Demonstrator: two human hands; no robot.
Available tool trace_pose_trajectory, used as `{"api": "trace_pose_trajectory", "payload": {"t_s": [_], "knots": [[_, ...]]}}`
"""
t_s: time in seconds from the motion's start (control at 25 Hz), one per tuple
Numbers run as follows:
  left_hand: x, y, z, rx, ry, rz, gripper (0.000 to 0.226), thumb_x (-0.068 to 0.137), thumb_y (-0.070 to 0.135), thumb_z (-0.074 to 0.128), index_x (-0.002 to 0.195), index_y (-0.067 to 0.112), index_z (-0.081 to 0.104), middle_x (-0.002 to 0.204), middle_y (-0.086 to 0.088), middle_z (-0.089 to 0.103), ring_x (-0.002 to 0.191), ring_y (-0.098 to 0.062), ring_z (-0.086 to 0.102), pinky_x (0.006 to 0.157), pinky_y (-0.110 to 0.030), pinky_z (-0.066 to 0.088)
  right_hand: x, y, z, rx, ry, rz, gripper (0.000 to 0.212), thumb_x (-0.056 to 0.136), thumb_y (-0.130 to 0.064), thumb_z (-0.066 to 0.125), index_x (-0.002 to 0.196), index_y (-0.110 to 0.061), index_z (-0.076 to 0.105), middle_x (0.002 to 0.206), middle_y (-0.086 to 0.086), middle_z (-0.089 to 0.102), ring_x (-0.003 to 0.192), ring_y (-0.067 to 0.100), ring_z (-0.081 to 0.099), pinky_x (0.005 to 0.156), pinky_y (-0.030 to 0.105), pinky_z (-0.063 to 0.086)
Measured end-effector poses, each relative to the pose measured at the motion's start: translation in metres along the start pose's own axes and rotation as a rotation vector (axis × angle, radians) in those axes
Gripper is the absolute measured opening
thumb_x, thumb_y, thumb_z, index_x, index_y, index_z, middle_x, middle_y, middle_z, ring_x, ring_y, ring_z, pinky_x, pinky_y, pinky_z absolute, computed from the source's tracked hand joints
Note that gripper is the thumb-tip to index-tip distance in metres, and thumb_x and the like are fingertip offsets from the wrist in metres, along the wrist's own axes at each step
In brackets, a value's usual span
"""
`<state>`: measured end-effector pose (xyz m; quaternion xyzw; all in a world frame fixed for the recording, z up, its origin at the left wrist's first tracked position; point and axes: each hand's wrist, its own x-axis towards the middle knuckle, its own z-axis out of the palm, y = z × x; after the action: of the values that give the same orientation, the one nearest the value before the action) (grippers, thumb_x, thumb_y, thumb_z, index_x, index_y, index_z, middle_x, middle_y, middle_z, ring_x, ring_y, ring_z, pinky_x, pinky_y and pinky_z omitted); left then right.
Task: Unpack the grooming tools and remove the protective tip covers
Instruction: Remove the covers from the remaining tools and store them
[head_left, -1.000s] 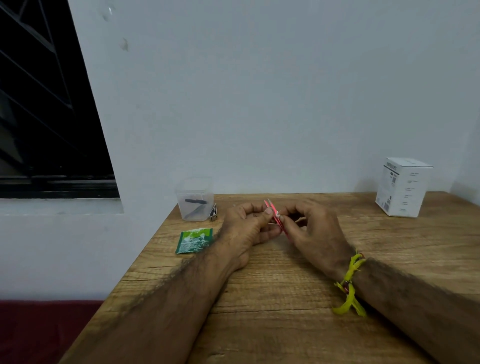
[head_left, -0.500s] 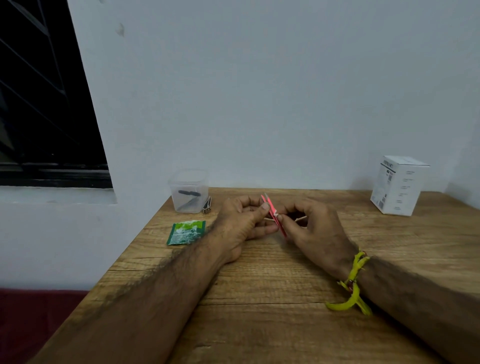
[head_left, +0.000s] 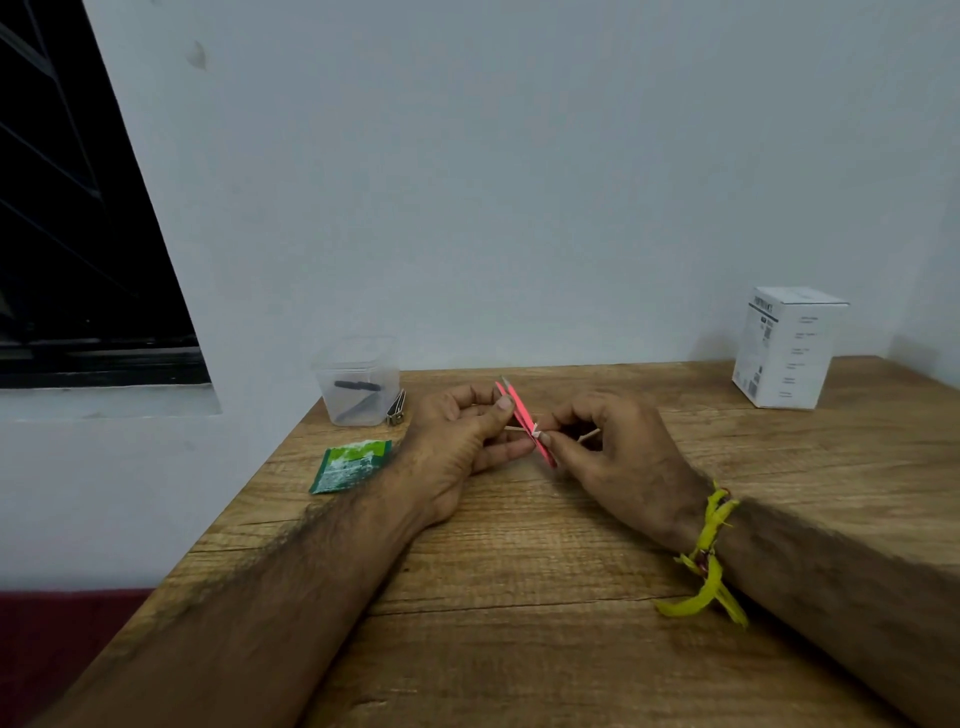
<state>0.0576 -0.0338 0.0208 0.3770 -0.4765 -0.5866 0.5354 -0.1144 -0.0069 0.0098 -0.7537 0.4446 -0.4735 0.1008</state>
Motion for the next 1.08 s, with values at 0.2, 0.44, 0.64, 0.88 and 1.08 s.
{"api": "trace_pose_trajectory", "payload": {"t_s": [0.2,0.44,0.64,0.88,1.08], "knots": [[-0.0002,0.0000,-0.0007,0.008,0.005,-0.001,0.003,0.094,0.000,0.063,0.095,-0.002,0.065,0.075,-0.013,0.073,0.061,-0.016,0.072,0.057,-0.025,0.061,-0.0011,-0.0016,-0.0043,0.011,-0.046,0.002,0.010,0.085,-0.010,0.074,0.085,-0.020,0.077,0.079,-0.011,0.070,0.077,0.004,0.066,0.069,0.024,0.056],[0.0002,0.0003,-0.0009,-0.008,0.018,0.004,0.008,0.095,0.000,0.063,0.100,-0.004,0.065,0.080,-0.016,0.072,0.061,-0.016,0.071,0.057,-0.025,0.061,-0.0021,-0.0015,-0.0068,0.002,-0.091,0.025,0.009,0.086,-0.009,0.074,0.086,-0.017,0.077,0.078,-0.010,0.071,0.074,0.004,0.067,0.070,0.022,0.055],[0.0014,-0.0004,-0.0012,-0.032,0.028,0.010,0.004,0.095,0.000,0.061,0.097,-0.002,0.065,0.077,-0.014,0.073,0.061,-0.017,0.073,0.057,-0.025,0.061,-0.0034,-0.0011,-0.0060,-0.017,-0.100,0.011,0.010,0.085,-0.011,0.075,0.085,-0.020,0.078,0.078,-0.012,0.071,0.075,0.003,0.067,0.070,0.021,0.056],[-0.0011,0.0025,0.0006,-0.055,0.075,0.004,0.004,0.095,-0.002,0.062,0.095,-0.003,0.066,0.080,-0.015,0.073,0.064,-0.020,0.074,0.060,-0.029,0.063,-0.0049,-0.0039,-0.0100,-0.003,-0.098,0.058,0.010,0.084,-0.012,0.076,0.084,-0.022,0.078,0.077,-0.011,0.072,0.075,0.003,0.067,0.070,0.022,0.056],[-0.0007,0.0031,0.0005,-0.067,0.103,0.010,0.007,0.095,-0.002,0.061,0.100,-0.006,0.064,0.082,-0.016,0.073,0.063,-0.019,0.074,0.060,-0.029,0.063,-0.0053,-0.0048,-0.0086,-0.051,-0.087,0.031,0.012,0.084,-0.012,0.074,0.083,-0.023,0.077,0.076,-0.014,0.070,0.075,0.001,0.066,0.068,0.018,0.054]]}}
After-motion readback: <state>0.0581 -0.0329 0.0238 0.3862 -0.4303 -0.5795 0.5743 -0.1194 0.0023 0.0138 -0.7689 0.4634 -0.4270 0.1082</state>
